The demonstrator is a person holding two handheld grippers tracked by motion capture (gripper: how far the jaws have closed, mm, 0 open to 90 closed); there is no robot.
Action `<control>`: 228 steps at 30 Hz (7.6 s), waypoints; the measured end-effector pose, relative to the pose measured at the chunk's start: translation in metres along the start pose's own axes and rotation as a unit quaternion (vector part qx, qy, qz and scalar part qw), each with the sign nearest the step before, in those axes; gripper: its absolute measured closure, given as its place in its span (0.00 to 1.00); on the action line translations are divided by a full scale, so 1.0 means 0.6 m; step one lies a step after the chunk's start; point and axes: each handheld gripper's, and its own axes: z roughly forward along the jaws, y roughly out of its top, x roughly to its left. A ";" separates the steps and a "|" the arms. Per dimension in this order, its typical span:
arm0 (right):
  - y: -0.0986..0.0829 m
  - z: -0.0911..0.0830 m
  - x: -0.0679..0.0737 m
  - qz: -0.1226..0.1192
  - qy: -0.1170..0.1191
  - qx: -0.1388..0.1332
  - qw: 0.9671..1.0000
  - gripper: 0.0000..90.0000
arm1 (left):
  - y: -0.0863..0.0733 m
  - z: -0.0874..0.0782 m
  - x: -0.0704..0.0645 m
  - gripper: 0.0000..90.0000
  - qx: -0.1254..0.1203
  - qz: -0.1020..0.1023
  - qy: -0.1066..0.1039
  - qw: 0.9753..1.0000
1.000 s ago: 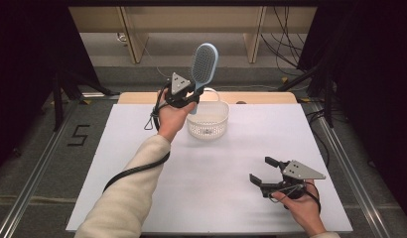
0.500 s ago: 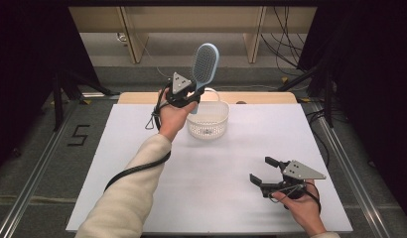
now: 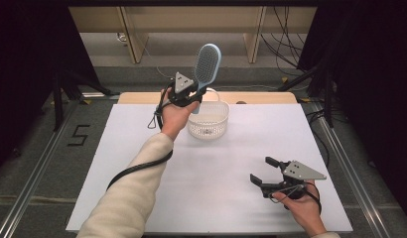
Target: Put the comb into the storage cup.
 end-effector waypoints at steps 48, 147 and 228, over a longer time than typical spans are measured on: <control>0.000 -0.003 0.000 0.004 0.000 0.002 1.000 0.17 | 0.001 0.018 -0.003 0.78 0.005 0.007 -0.006 1.000; -0.001 -0.002 0.000 0.004 0.002 0.002 1.000 0.17 | -0.037 0.047 0.001 0.78 0.023 0.022 -0.036 0.999; -0.001 -0.002 0.001 0.003 0.002 0.004 1.000 0.17 | -0.072 0.060 0.000 0.78 0.048 0.034 -0.052 0.997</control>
